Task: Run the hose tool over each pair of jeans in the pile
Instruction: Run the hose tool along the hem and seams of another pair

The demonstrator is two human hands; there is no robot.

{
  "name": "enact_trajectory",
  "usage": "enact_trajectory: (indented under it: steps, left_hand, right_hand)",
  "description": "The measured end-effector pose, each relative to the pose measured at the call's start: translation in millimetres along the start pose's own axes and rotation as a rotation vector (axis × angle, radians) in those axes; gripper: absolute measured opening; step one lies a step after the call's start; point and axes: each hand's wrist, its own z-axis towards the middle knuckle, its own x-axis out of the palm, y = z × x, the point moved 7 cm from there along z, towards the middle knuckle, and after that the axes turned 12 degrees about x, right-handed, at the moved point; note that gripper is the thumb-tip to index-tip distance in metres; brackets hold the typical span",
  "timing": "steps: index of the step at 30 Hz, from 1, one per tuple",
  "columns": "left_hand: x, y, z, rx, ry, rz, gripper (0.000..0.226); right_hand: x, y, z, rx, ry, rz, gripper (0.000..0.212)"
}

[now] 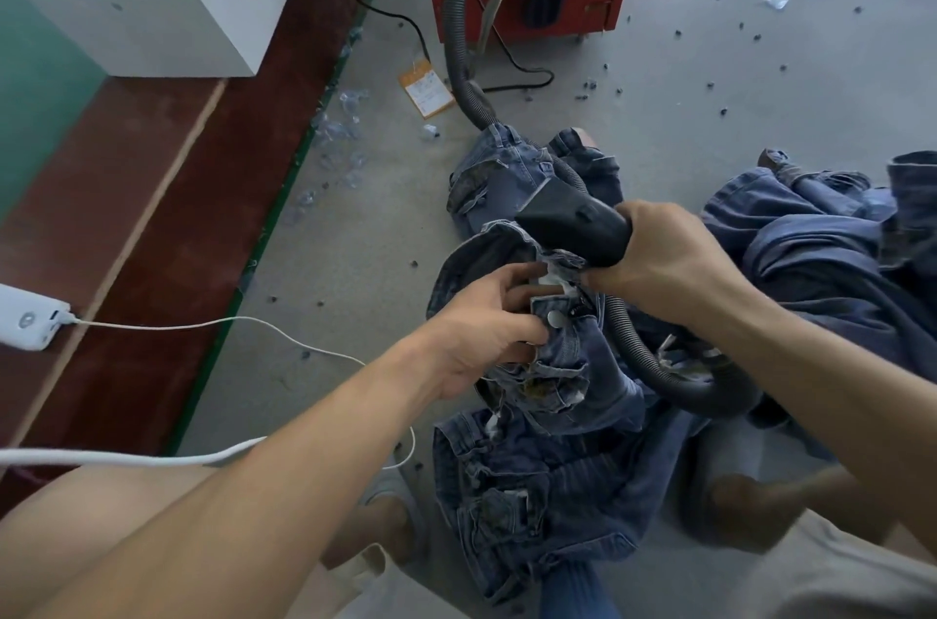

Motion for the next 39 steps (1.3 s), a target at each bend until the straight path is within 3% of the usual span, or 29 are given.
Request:
enact_trajectory:
  steps: [5,8,11,14,15,17,19,22,26,30,33,36,39]
  left_hand:
    - [-10.9,-8.1,4.5,0.013,-0.035,0.190,0.052]
    - [-30.3,-22.3,11.2,0.145,-0.116,0.581,0.076]
    - [-27.8,-35.6,11.9,0.362,-0.006,0.884,0.087]
    - [-18.0,-37.4,10.2,0.431,0.093,1.135,0.041]
    - [-15.8,-38.1,10.2,0.426,0.106,1.047,0.026]
    - [-11.0,-37.5,9.3,0.372,0.130,0.723,0.027]
    - [-8.4,-39.0,7.9,0.353,0.096,0.531,0.021]
    - [-8.6,-36.4,4.3,0.309,-0.025,0.291,0.019]
    - [-21.8,-27.3,5.9,0.209,-0.185,0.004,0.023]
    - [-21.3,-25.9,8.9,0.254,-0.156,-0.018,0.016]
    - [-16.4,-25.1,9.2,0.281,-0.105,0.004,0.017]
    - [-20.1,-23.0,8.9,0.294,-0.095,0.019,0.019]
    - [-26.5,-24.9,9.1,0.289,-0.149,0.048,0.026]
  right_hand:
    - [-6.3,-13.8,9.4,0.127,0.147,0.375,0.021]
    - [-6.2,-13.1,9.1,0.114,0.328,0.518,0.020]
    - [-2.2,-7.3,3.5,0.066,0.475,0.566,0.029]
    - [-5.3,-7.8,3.2,0.075,0.480,0.610,0.029]
    - [-9.1,-10.4,5.9,0.101,0.434,0.636,0.025]
    - [-17.3,-19.1,13.0,0.167,0.294,0.648,0.015]
    - [-24.9,-25.1,17.8,0.188,0.158,0.558,0.020]
    - [-38.1,-24.4,17.1,0.136,0.076,0.516,0.042]
    - [-77.6,-14.8,1.9,-0.016,-0.048,0.319,0.037]
    - [-61.9,-7.2,-13.2,-0.034,0.165,0.094,0.028]
    - [-32.4,-6.6,-6.2,0.034,0.320,0.214,0.020]
    - [-29.0,-8.1,4.1,0.138,0.286,0.453,0.024]
    - [-44.2,-12.0,5.4,0.114,0.253,0.480,0.021]
